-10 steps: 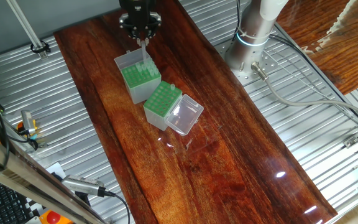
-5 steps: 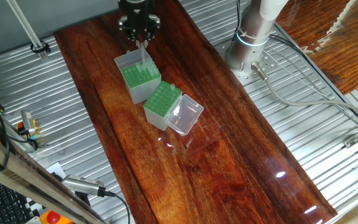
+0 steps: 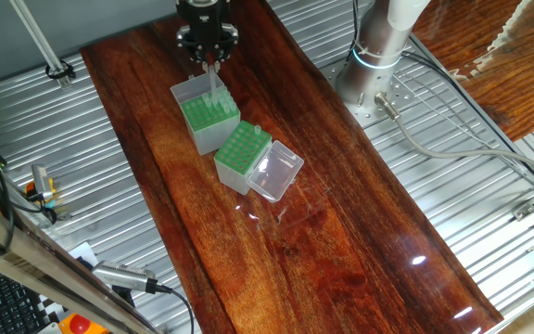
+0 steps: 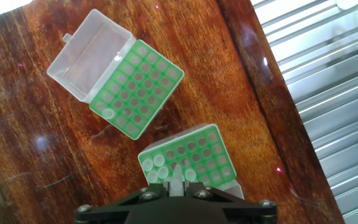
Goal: Transfer all large pipette tips from one holder to another
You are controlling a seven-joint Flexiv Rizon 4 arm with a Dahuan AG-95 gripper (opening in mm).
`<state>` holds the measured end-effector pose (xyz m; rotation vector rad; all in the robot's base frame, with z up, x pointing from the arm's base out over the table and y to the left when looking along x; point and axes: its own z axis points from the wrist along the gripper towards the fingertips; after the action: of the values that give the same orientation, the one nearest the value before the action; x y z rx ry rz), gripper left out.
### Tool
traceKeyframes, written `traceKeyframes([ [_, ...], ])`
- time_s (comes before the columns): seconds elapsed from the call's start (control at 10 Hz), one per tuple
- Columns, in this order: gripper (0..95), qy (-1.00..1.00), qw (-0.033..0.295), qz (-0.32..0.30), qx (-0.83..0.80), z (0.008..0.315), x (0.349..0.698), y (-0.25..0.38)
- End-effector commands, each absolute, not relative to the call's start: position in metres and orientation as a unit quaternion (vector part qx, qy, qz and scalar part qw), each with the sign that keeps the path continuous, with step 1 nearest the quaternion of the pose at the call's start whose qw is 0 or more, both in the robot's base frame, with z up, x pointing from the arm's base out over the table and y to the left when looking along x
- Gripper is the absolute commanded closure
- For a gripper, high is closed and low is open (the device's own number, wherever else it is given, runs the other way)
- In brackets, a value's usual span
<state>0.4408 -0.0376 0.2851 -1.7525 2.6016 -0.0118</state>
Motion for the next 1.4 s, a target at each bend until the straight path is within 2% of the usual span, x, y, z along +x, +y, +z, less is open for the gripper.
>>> traceKeyframes([
  [0.1,95.0,0.829,0.003,-0.004,-0.559,0.2848,0.4402,-0.0377],
  [1.4,95.0,0.827,0.006,0.001,-0.562,0.276,0.4331,-0.0412],
])
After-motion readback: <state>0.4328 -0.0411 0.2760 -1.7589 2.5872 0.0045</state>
